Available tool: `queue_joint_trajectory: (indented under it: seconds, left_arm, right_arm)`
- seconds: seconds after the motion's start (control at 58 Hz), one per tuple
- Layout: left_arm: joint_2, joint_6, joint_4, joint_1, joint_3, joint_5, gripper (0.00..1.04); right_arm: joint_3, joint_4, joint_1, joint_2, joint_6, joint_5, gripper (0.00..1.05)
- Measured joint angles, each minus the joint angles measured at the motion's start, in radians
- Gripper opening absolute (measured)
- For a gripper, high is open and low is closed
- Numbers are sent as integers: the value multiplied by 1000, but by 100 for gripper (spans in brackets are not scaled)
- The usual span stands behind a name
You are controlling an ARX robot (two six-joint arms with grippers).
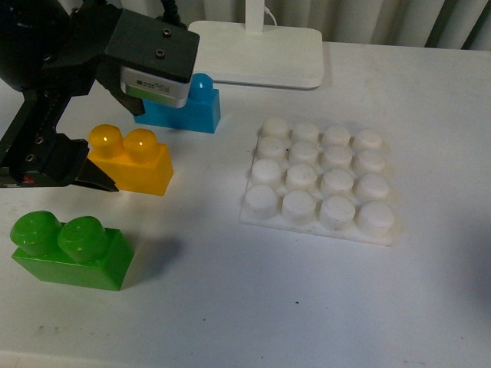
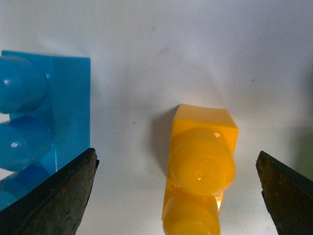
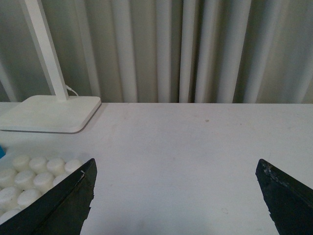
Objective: Insert yellow block into base center
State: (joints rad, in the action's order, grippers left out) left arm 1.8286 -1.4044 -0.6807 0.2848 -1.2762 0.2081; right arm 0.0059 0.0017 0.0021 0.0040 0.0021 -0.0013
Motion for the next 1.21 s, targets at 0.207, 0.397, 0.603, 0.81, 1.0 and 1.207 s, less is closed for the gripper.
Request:
queue_joint_trajectory:
  seconds: [0.207,0.397,0.603,0.81,1.0,1.207]
  left_arm:
    - [15,-2,-32,13,-18,-15,98]
    - [32,-3,-27,11,-22,-39,79]
    - [35,-6,-20,5,-22,-50,49]
    - [36,4,-69,4,-40,13,31]
    - [35,43,-98,33,-113,91,31]
    - [39,83,-102,93,-193,121,31]
  right_arm:
    - [0,0,0,0,0,0,96]
    - [0,0,0,0,0,0,96]
    - [0,0,0,0,0,0,96]
    - [0,0,0,0,0,0,96]
    - [0,0,0,0,0,0,96]
    - [0,0,0,0,0,0,96]
